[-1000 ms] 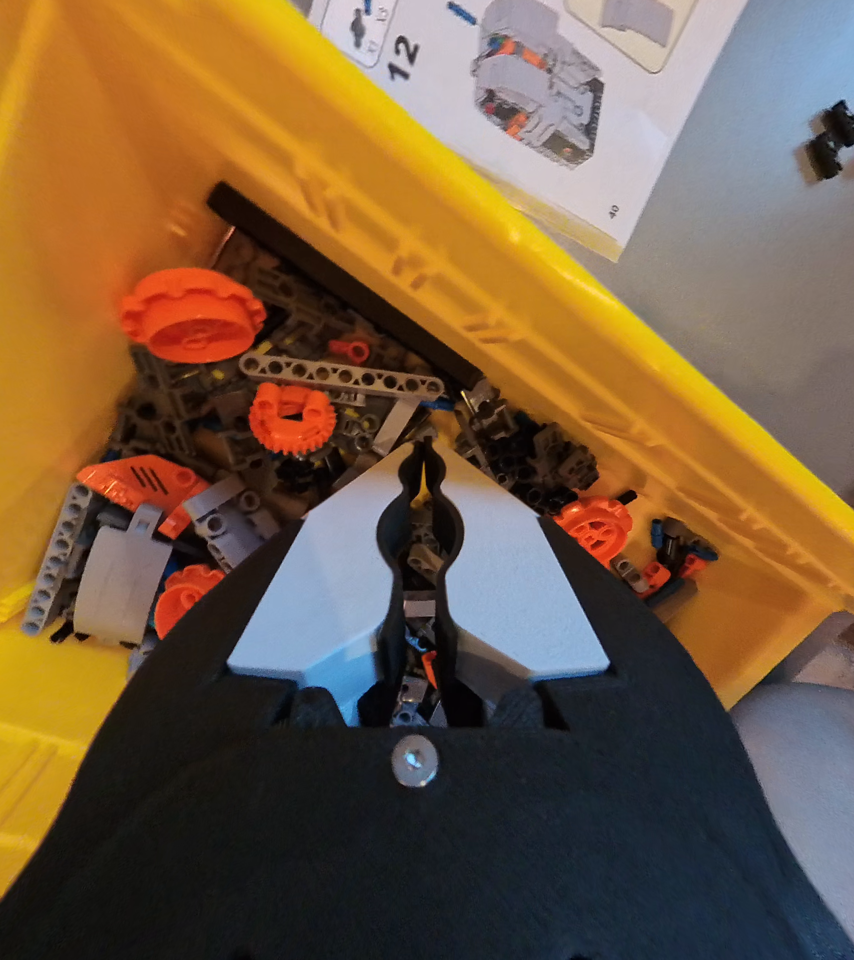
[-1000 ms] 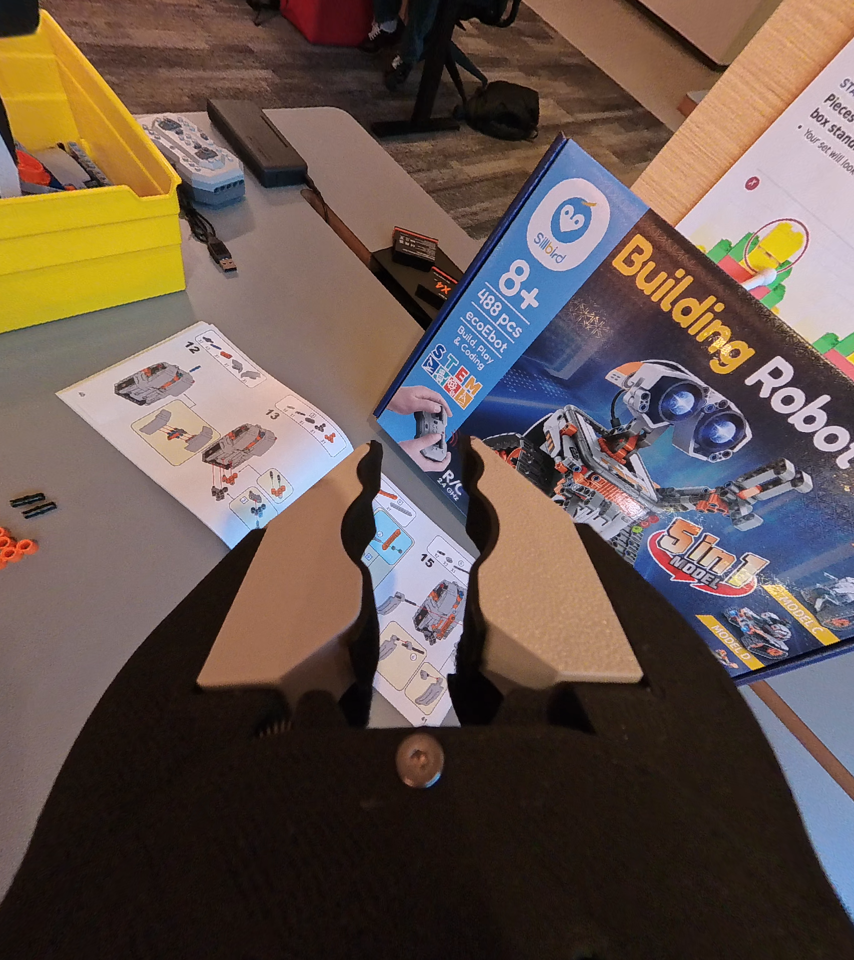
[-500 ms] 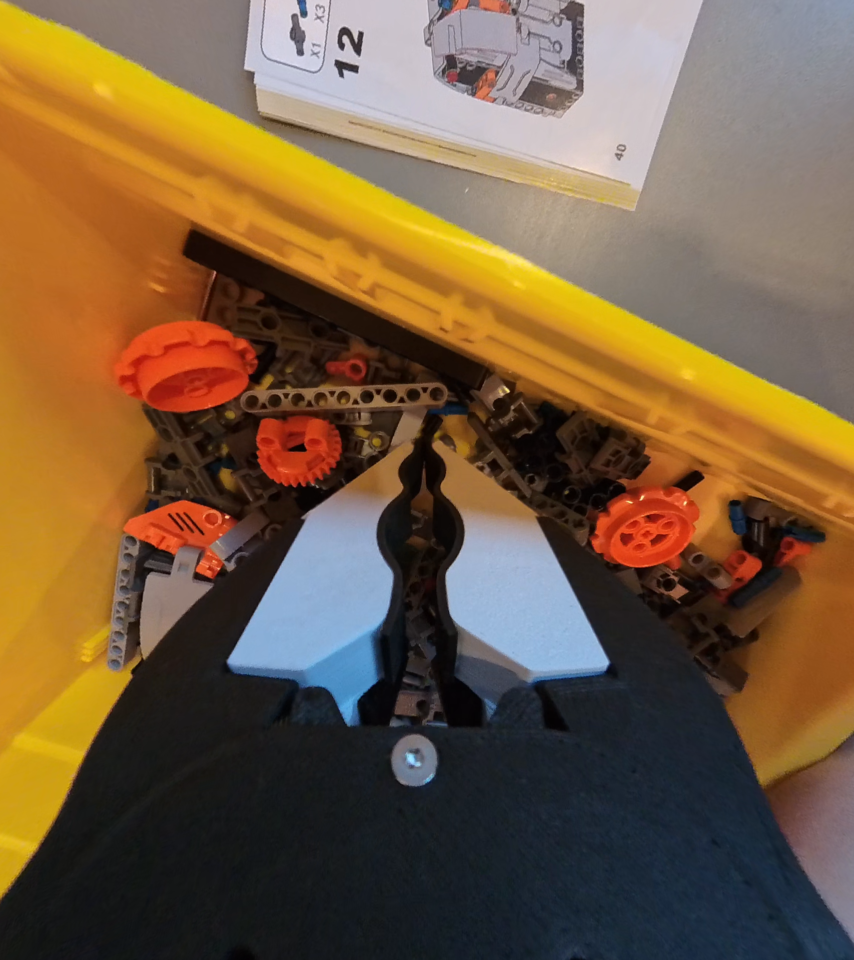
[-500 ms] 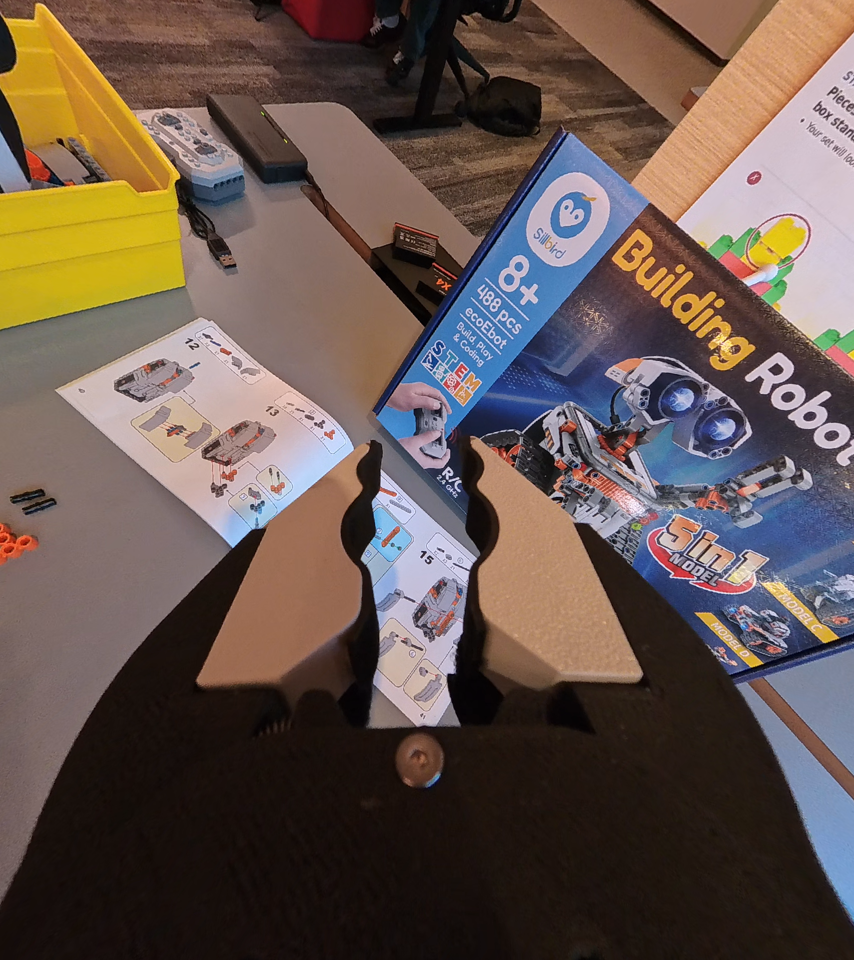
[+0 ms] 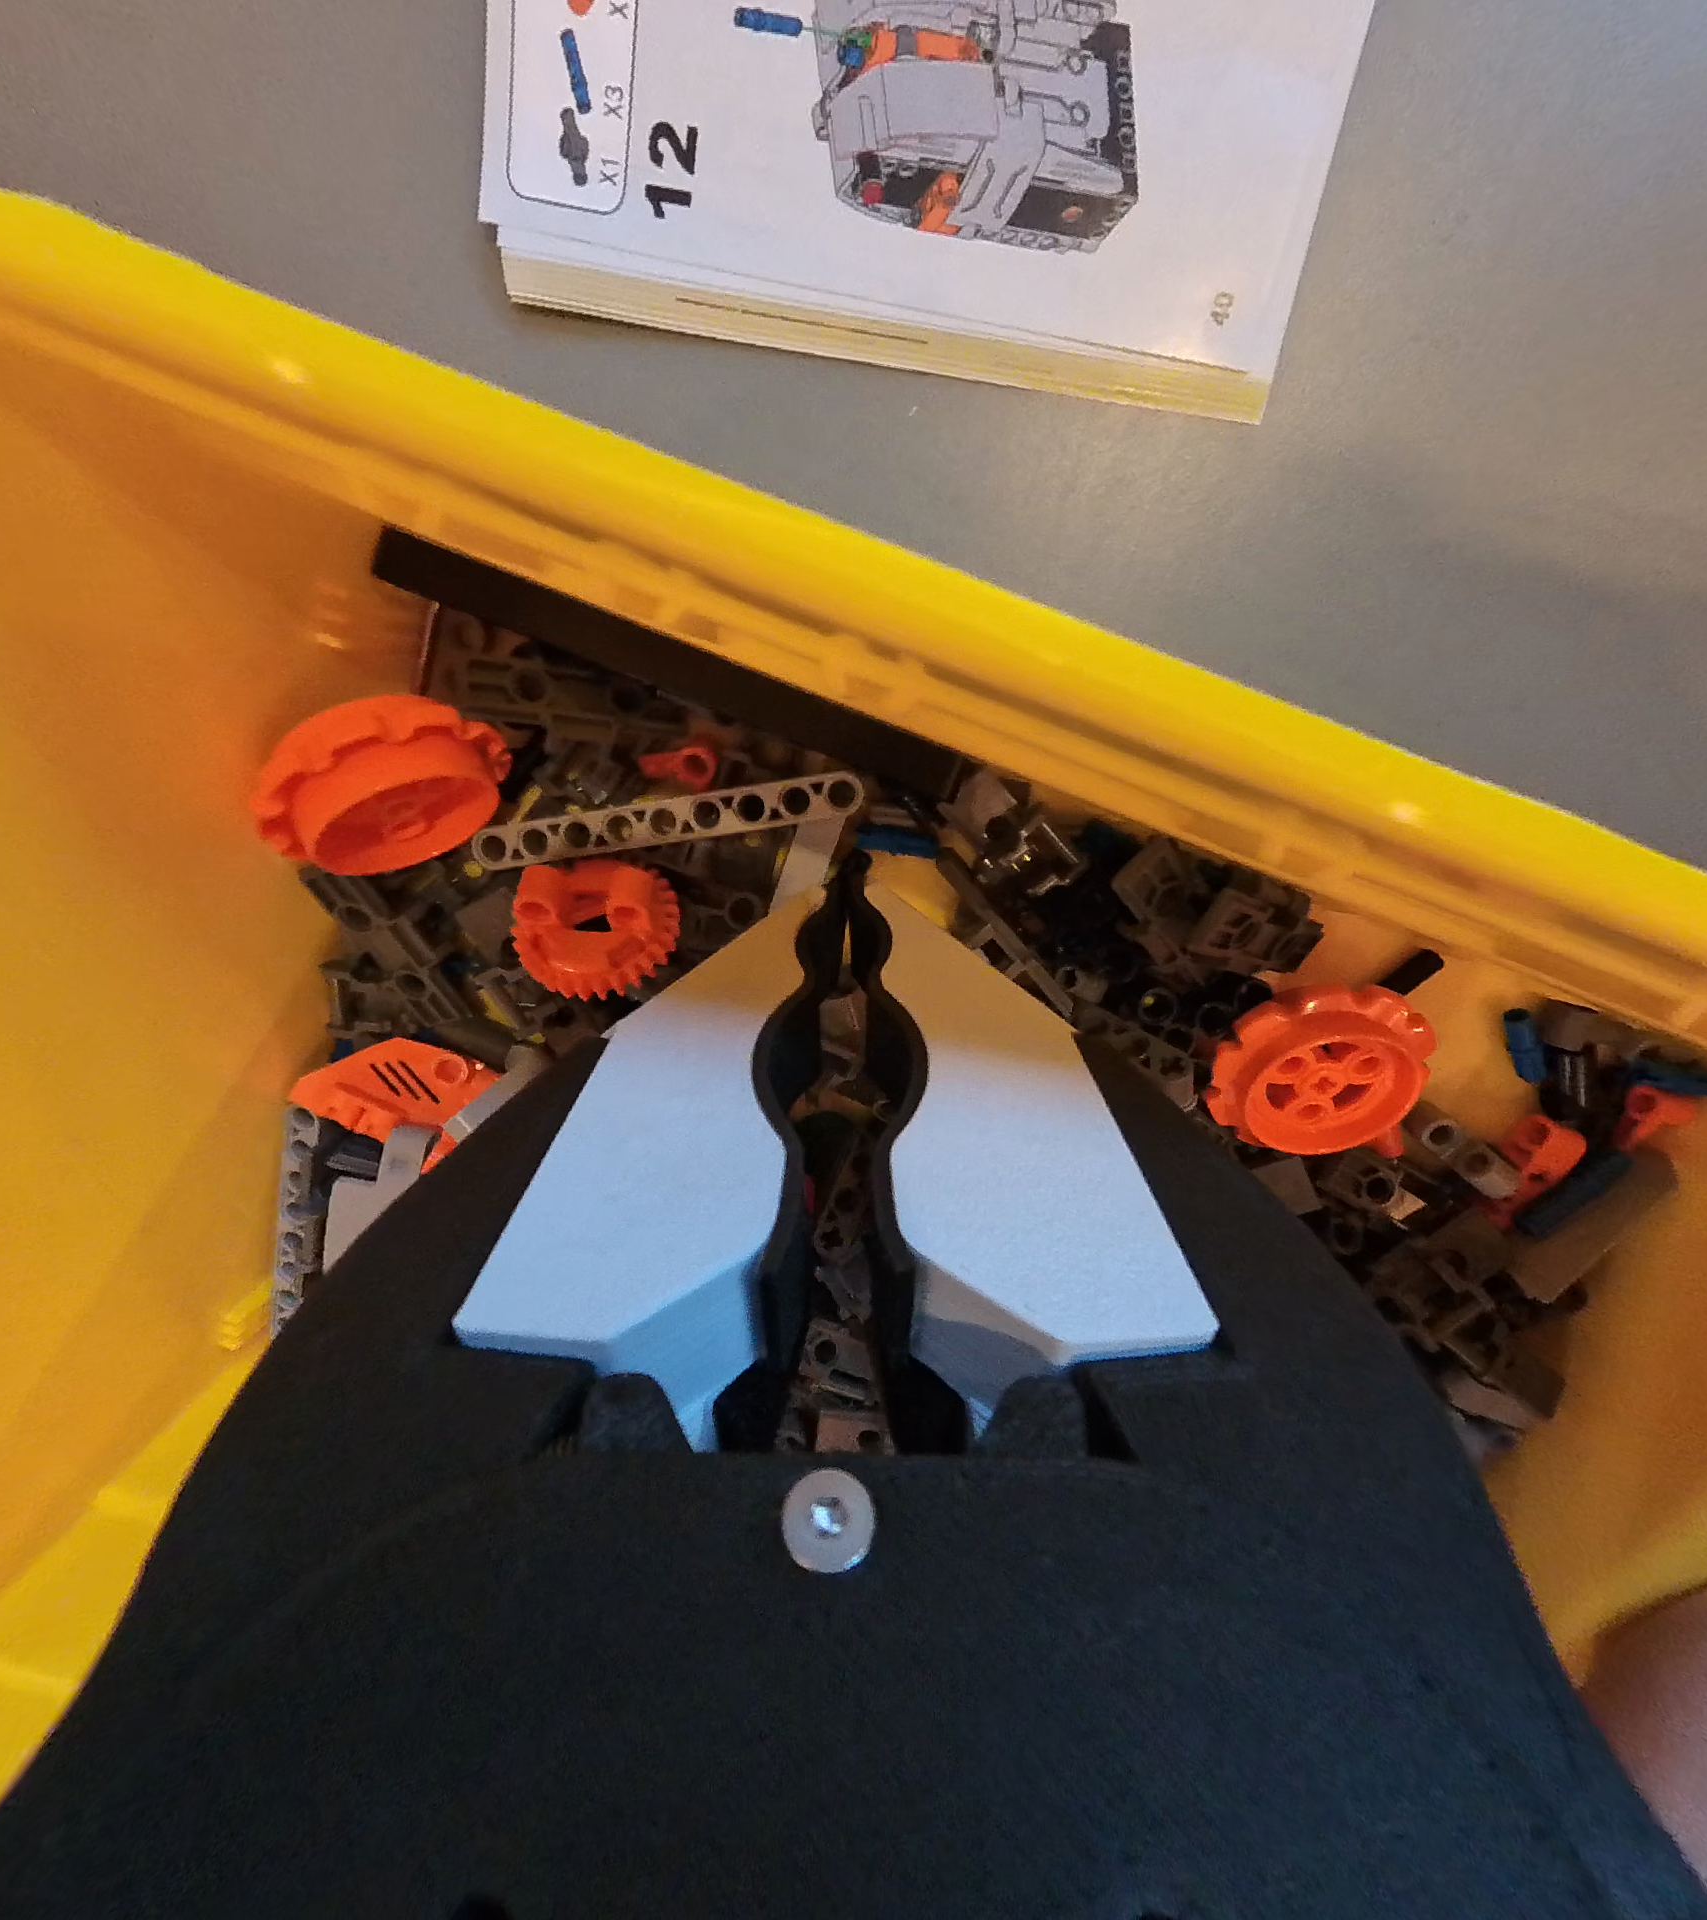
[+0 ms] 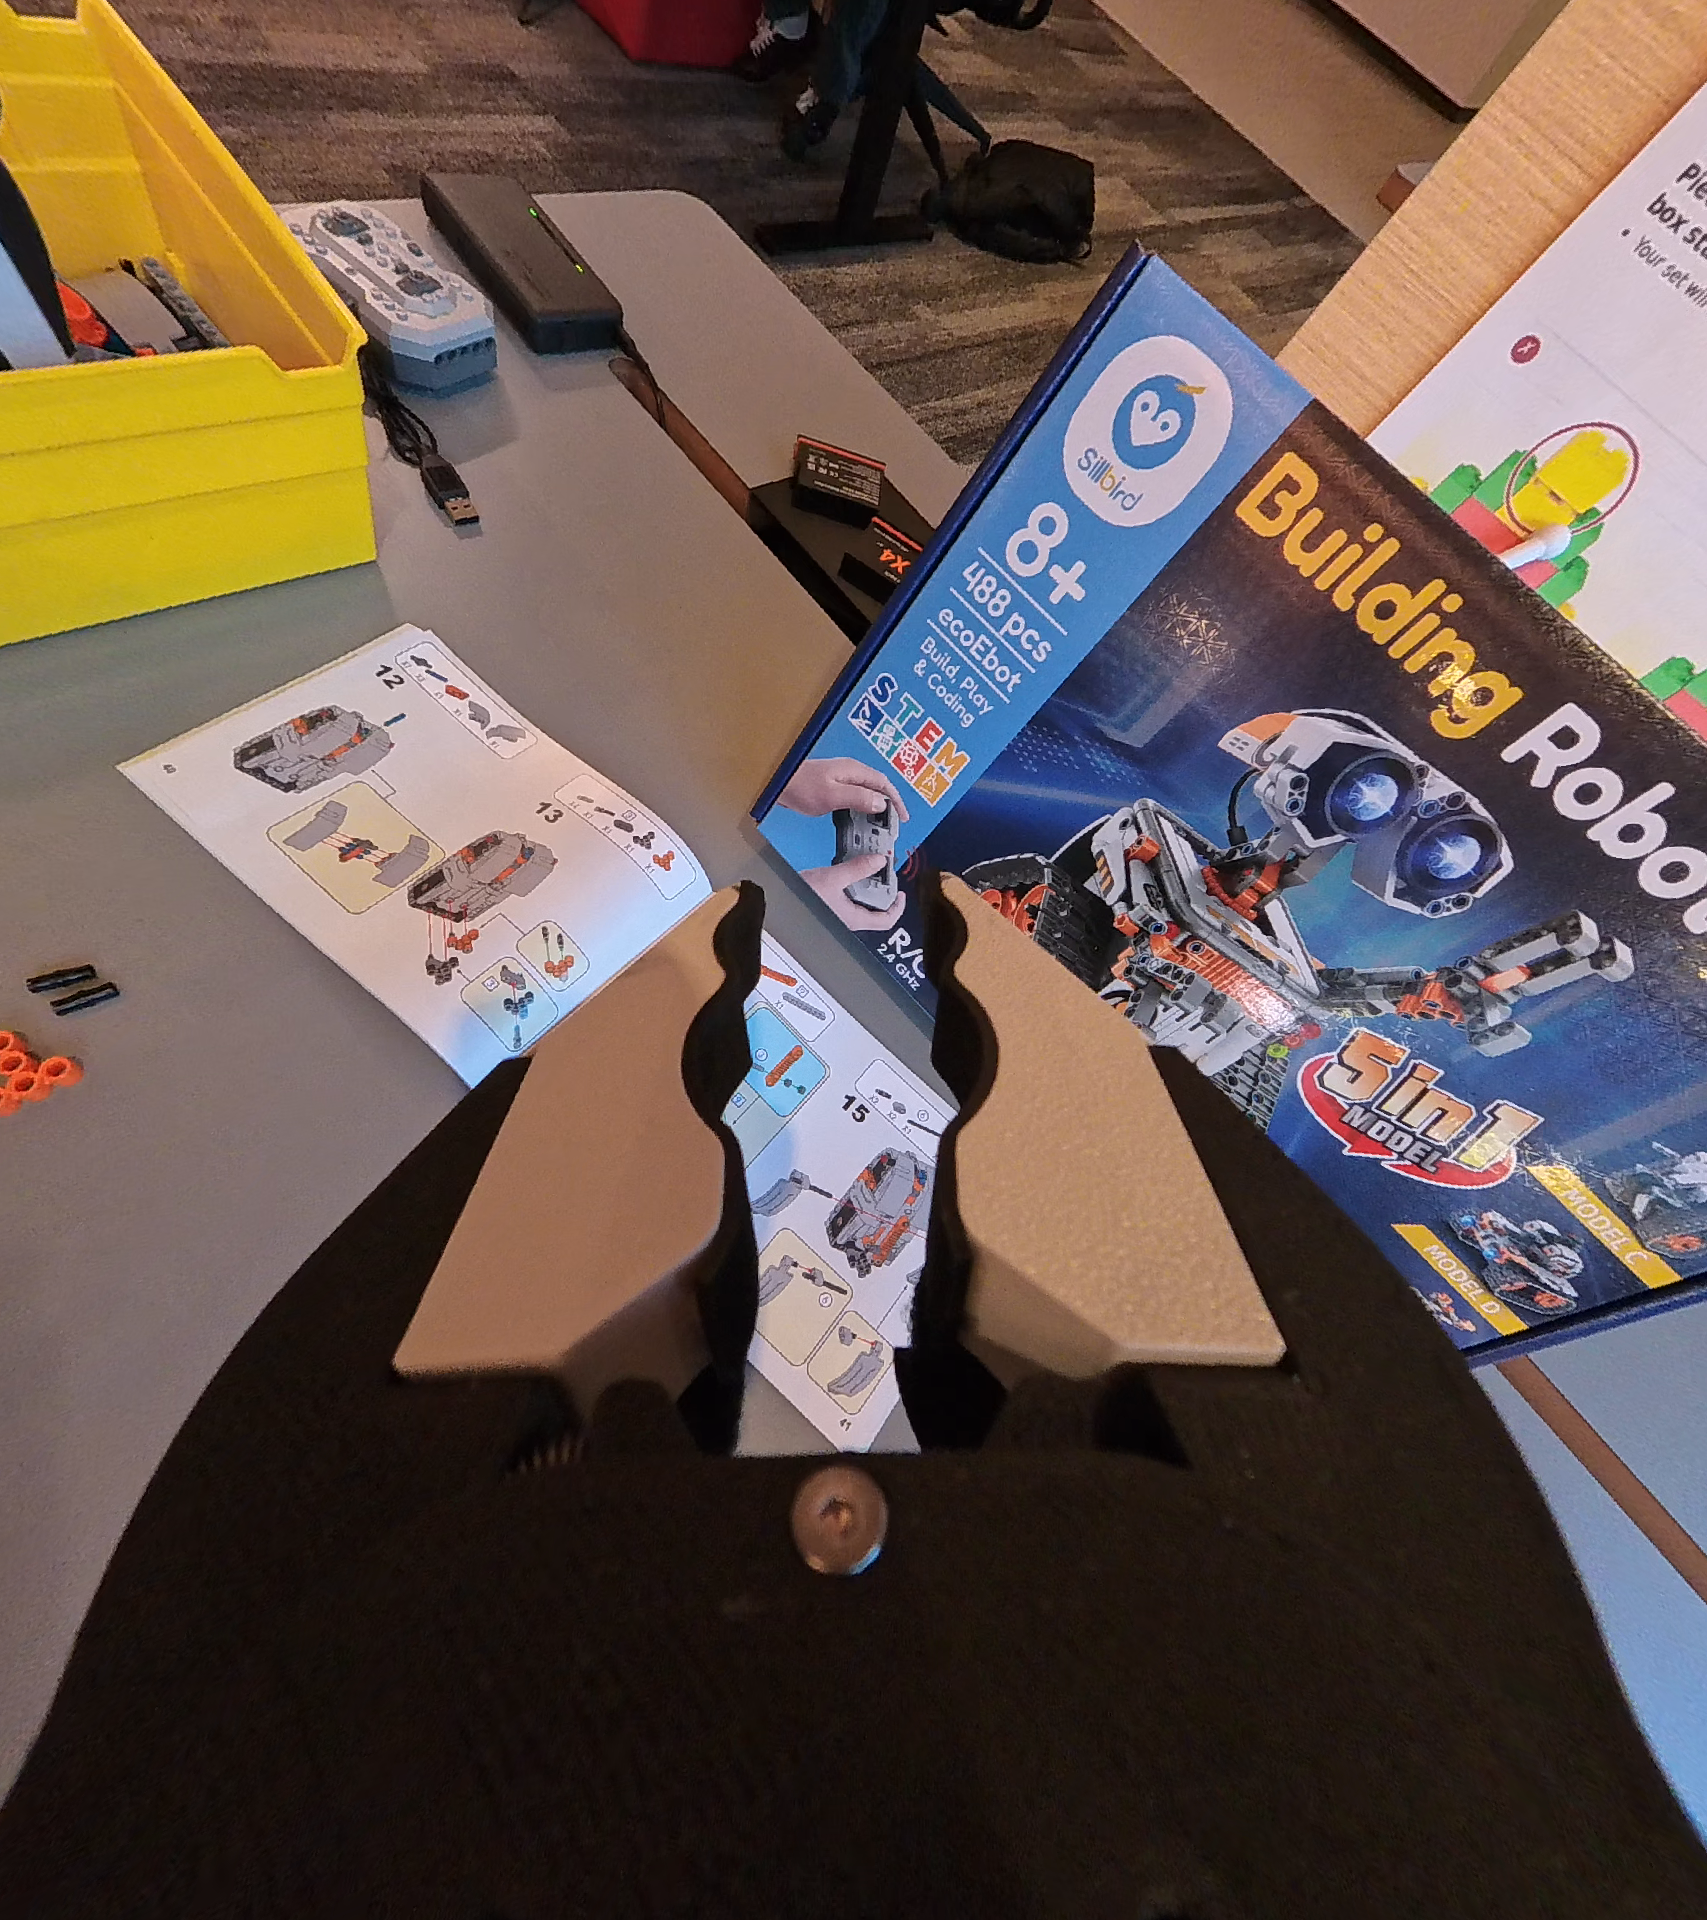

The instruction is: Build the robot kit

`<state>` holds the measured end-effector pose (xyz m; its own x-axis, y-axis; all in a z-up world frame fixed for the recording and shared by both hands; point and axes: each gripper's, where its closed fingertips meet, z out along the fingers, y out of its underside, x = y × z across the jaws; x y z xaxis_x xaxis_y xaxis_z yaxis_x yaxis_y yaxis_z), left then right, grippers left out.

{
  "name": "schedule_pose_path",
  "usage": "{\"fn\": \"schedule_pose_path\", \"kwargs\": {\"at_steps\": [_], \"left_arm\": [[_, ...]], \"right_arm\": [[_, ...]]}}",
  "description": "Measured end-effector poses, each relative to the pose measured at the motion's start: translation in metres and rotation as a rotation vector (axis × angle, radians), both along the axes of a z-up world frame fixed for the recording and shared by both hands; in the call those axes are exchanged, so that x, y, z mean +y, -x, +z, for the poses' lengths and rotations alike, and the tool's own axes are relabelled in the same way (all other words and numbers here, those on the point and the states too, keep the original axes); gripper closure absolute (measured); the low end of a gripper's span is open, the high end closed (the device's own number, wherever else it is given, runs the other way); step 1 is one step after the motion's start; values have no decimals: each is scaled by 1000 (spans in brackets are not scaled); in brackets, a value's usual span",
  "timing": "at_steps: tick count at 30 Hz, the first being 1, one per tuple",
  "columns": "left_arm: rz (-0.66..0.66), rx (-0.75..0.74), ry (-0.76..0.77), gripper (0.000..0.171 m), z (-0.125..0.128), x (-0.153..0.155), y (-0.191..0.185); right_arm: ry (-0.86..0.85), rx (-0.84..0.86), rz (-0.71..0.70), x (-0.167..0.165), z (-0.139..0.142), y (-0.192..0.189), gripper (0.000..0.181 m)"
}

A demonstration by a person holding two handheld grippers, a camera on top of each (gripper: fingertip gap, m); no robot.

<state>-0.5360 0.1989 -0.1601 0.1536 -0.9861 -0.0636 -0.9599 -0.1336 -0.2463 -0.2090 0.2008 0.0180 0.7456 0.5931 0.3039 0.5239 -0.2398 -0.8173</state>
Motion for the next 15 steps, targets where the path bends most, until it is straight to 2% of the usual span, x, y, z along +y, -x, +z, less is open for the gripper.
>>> {"fn": "schedule_pose_path", "kwargs": {"at_steps": [15], "left_arm": [[-3, 19, -37, 168, -2, 3, 7]], "right_arm": [[15, -16, 15, -2, -3, 1, 152]]}}
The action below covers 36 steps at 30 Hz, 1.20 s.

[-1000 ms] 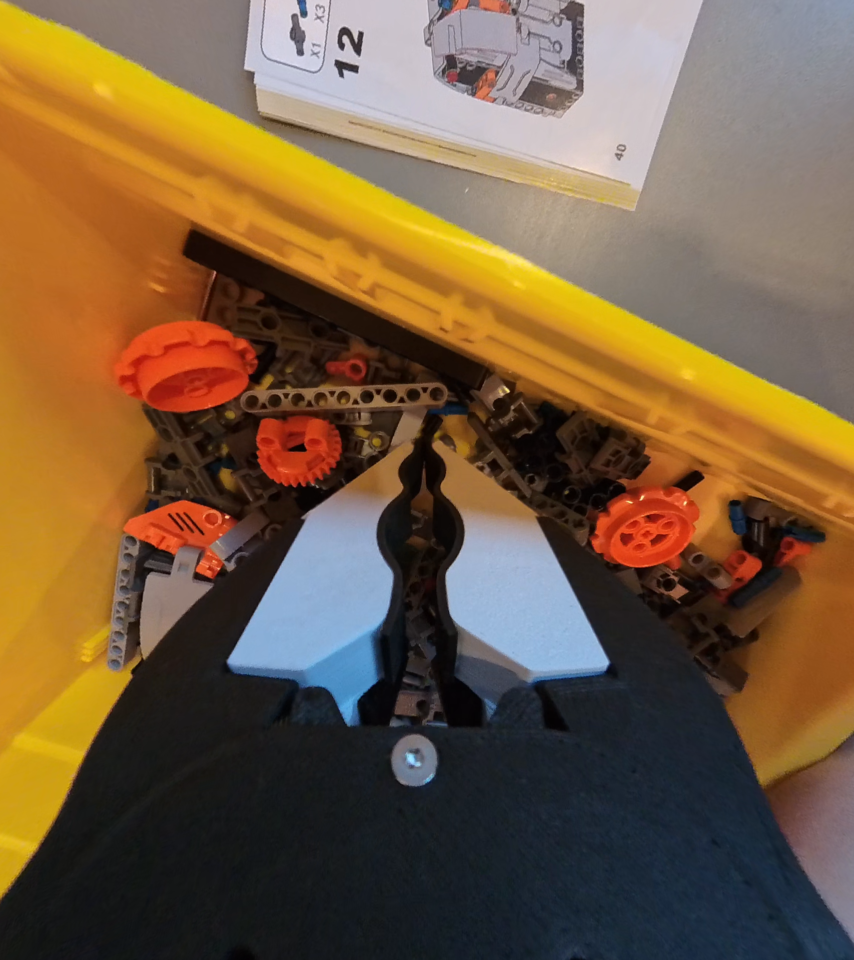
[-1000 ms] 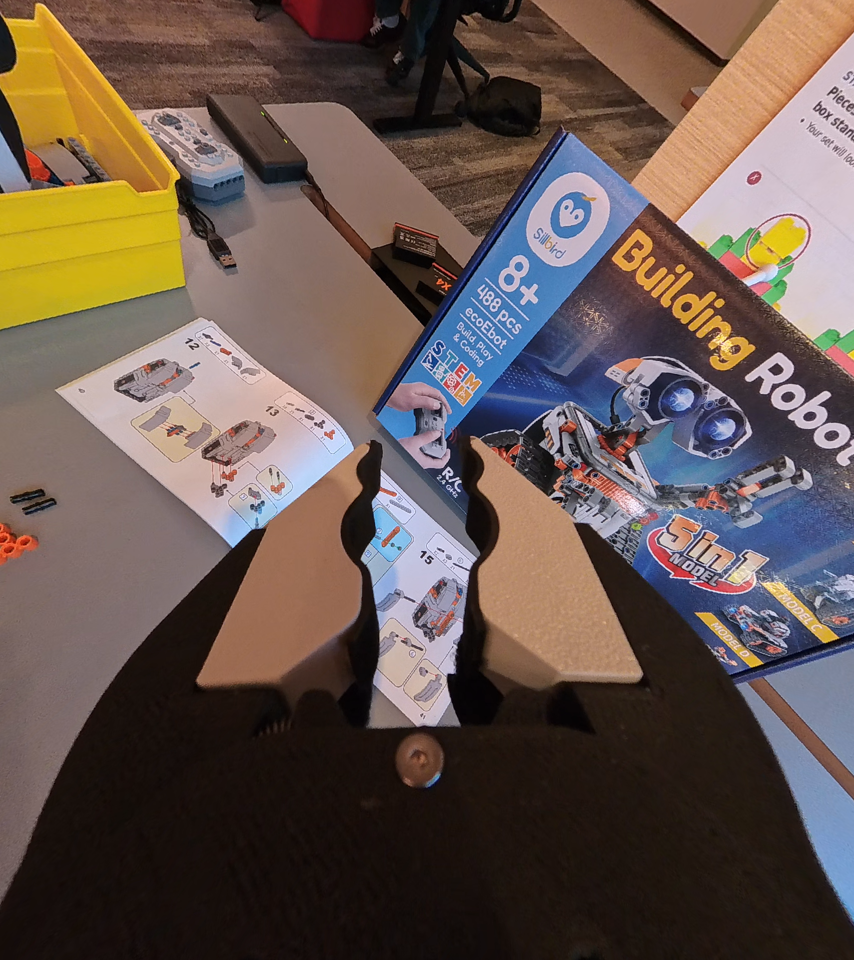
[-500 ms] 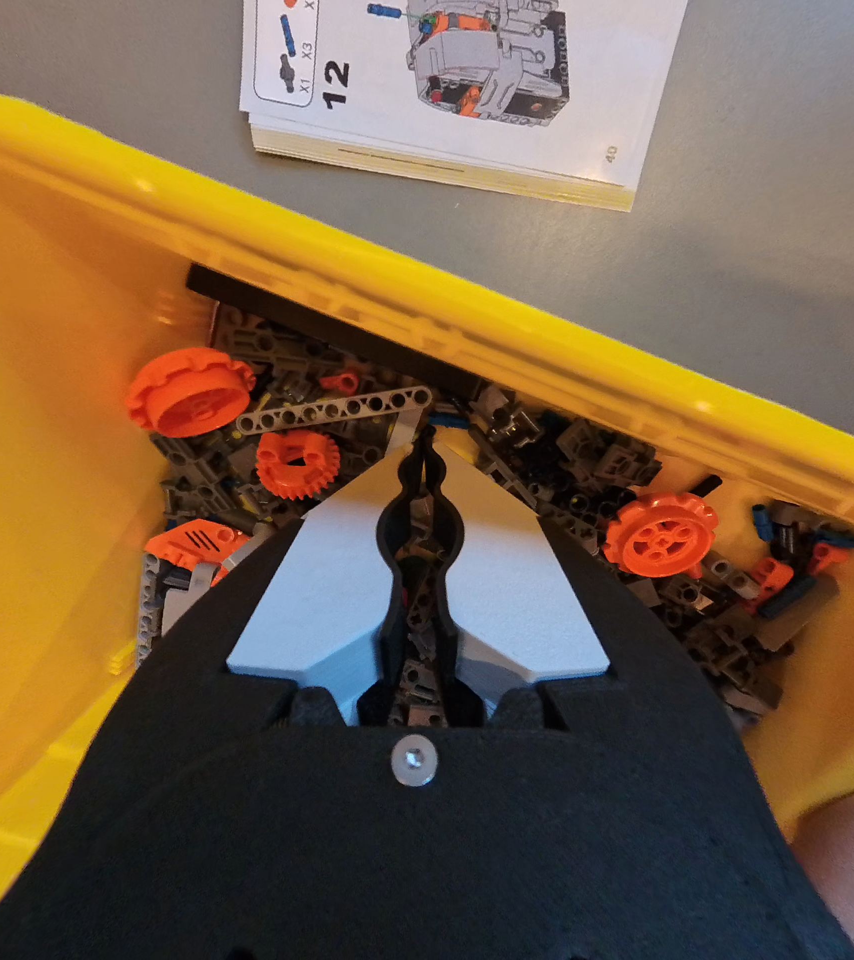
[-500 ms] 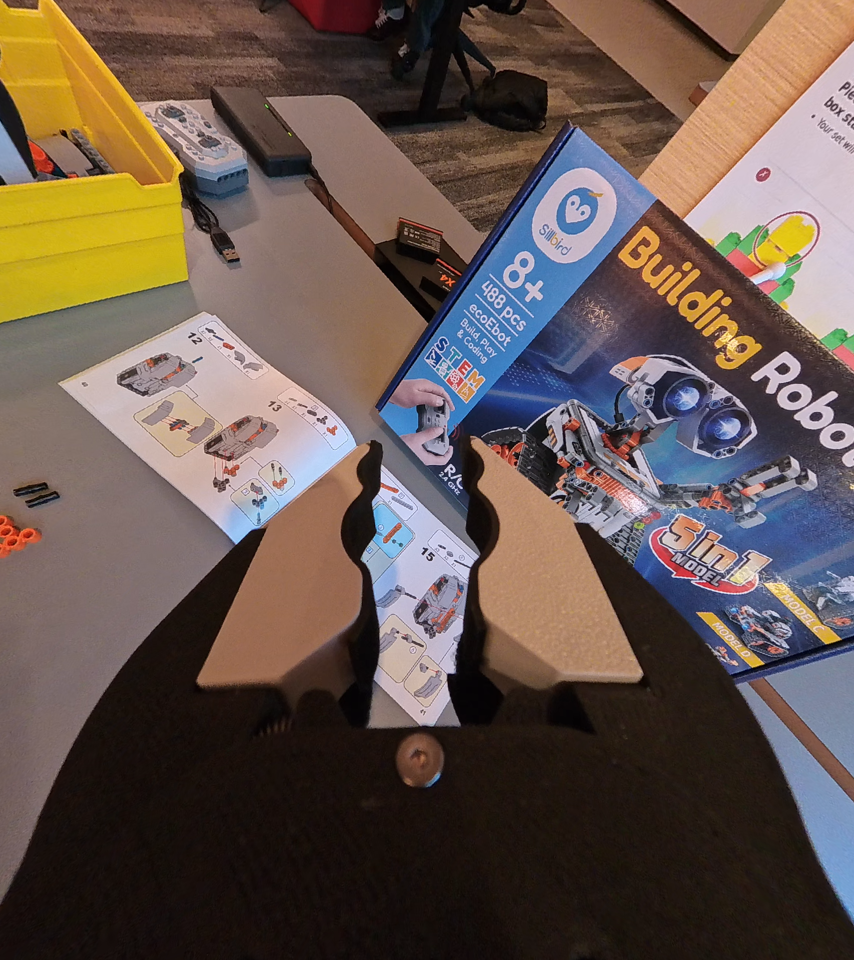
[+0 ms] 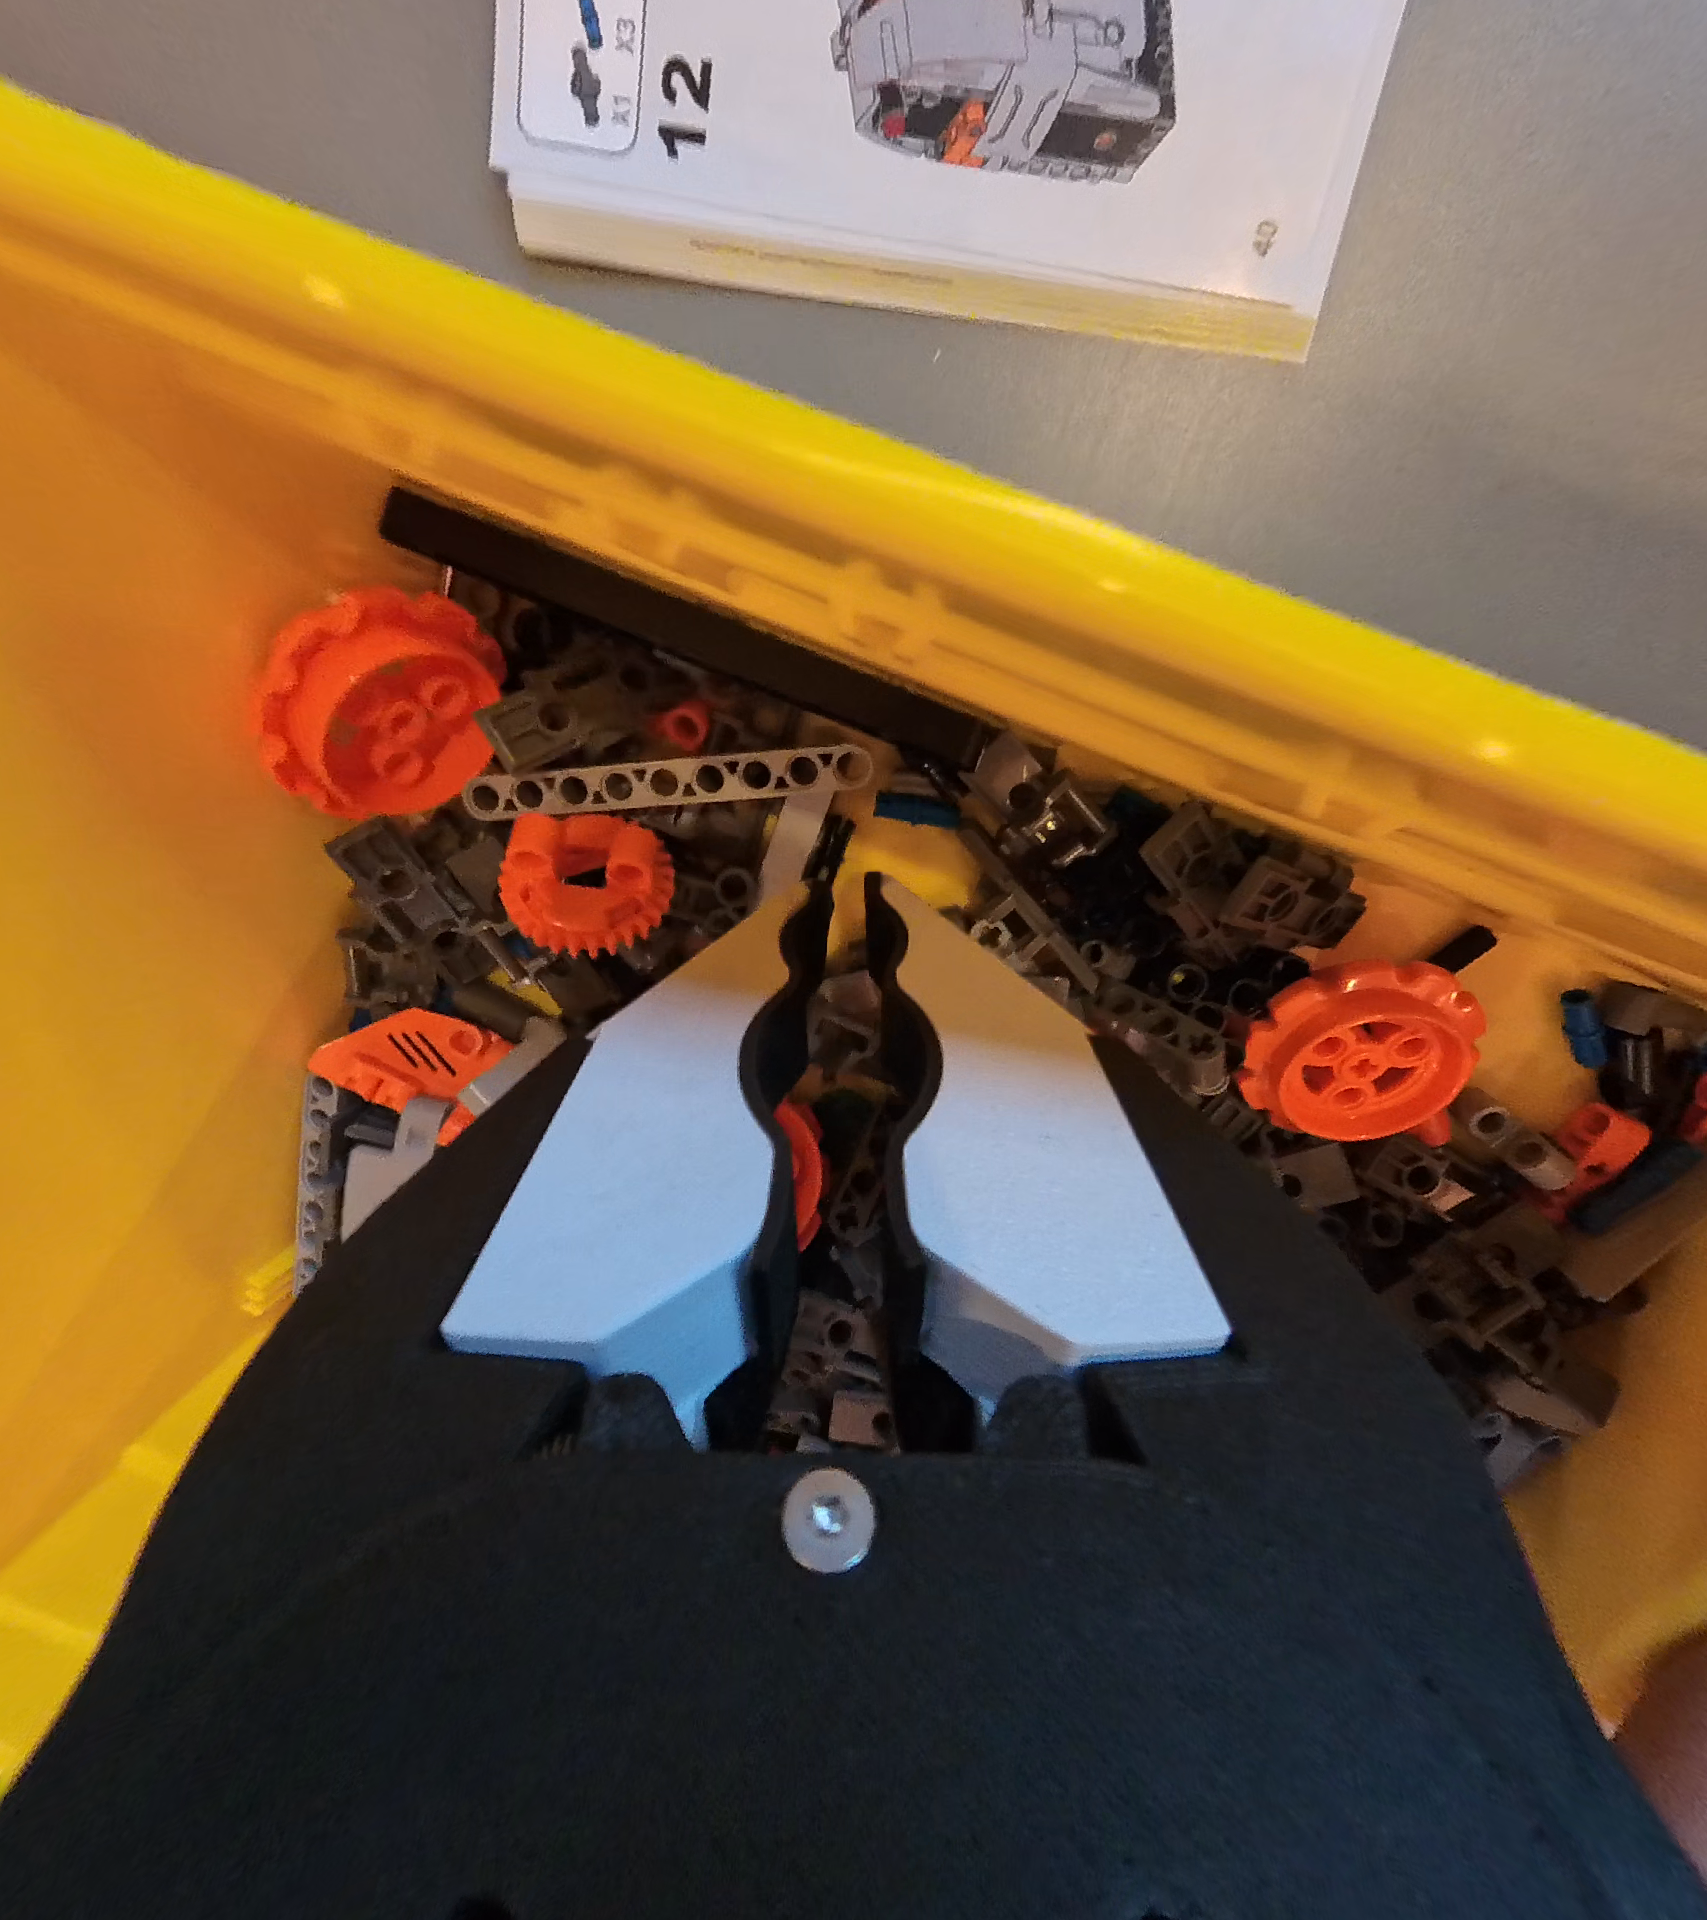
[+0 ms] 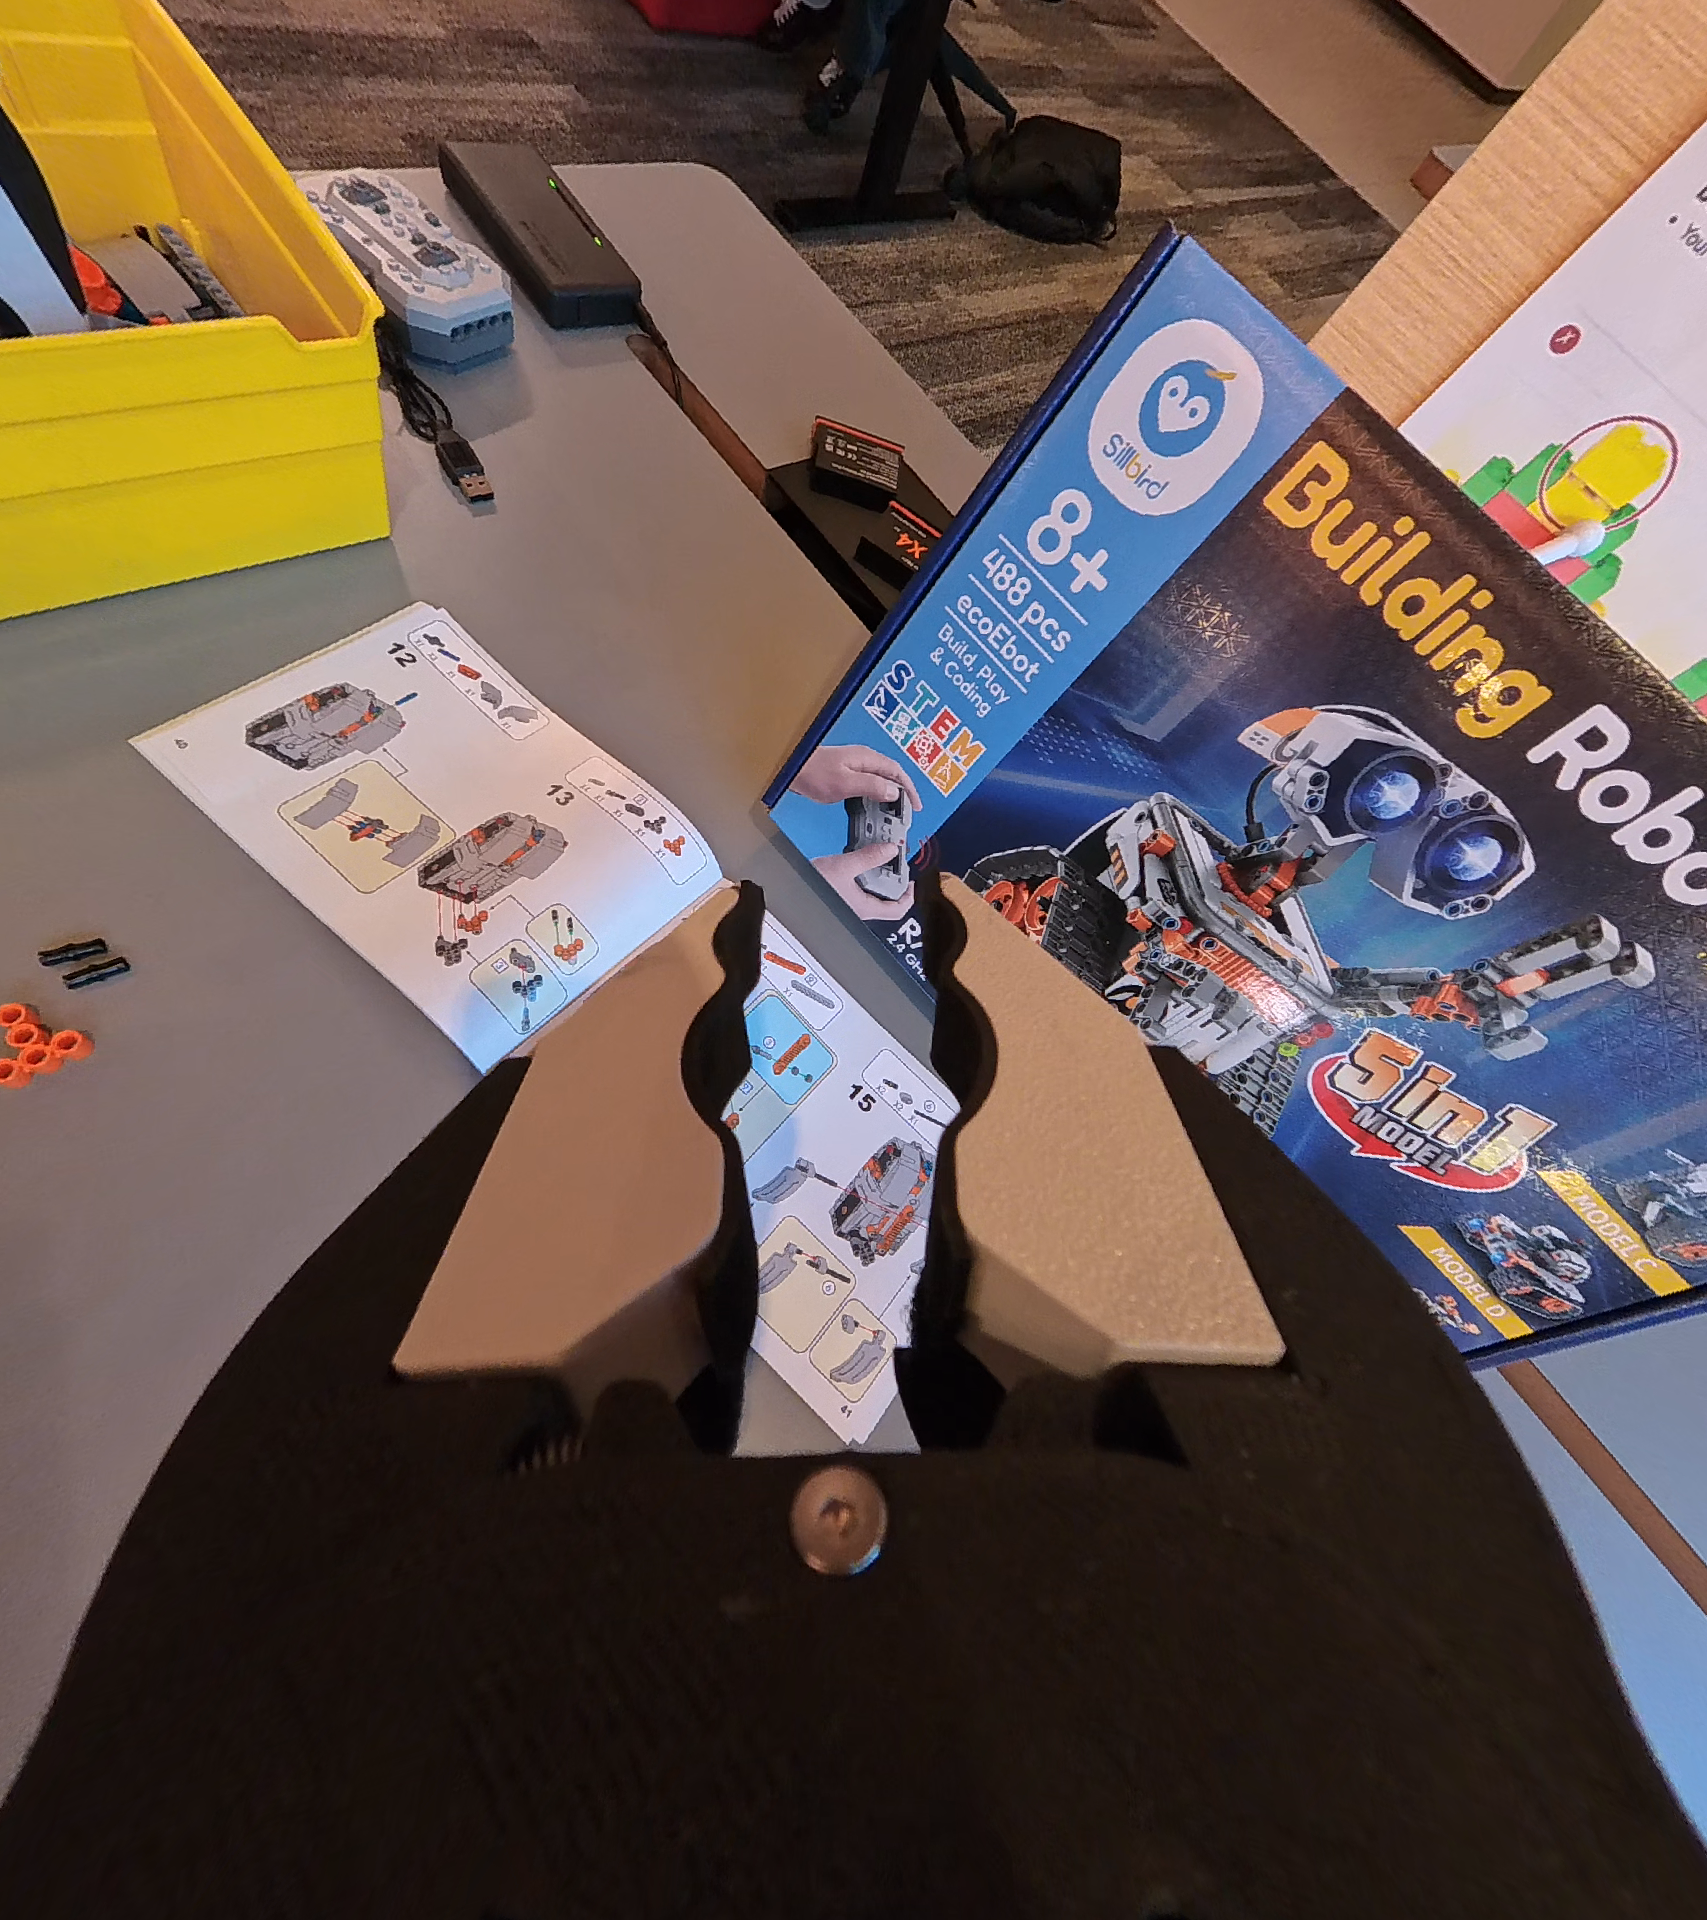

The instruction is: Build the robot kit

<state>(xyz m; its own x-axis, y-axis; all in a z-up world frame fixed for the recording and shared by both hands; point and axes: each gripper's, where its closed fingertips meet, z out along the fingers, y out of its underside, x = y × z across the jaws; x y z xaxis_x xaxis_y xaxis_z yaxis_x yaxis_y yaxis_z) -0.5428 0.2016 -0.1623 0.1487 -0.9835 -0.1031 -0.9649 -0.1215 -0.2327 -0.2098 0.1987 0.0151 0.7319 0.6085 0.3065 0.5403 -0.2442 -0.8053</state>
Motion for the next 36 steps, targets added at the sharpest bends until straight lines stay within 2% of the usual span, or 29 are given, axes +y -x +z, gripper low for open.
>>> {"fn": "schedule_pose_path", "kwargs": {"at_steps": [10, 22, 27, 30, 36], "left_arm": [[-3, -19, 8, 165, -1, -1, -2], [-70, -39, -46, 165, 0, 1, -9], [-41, -37, -27, 162, -2, 0, -7], [-39, -28, 9, 168, -3, -6, -4], [-25, -20, 0, 160, -2, -4, -2]], "right_arm": [[5, 1, 3, -1, 0, 0, 152], [14, -5, 8, -2, -1, 0, 152], [25, -10, 19, -3, -3, 2, 151], [27, -17, 20, -4, -4, 2, 151], [30, -15, 21, -4, -4, 2, 151]]}}
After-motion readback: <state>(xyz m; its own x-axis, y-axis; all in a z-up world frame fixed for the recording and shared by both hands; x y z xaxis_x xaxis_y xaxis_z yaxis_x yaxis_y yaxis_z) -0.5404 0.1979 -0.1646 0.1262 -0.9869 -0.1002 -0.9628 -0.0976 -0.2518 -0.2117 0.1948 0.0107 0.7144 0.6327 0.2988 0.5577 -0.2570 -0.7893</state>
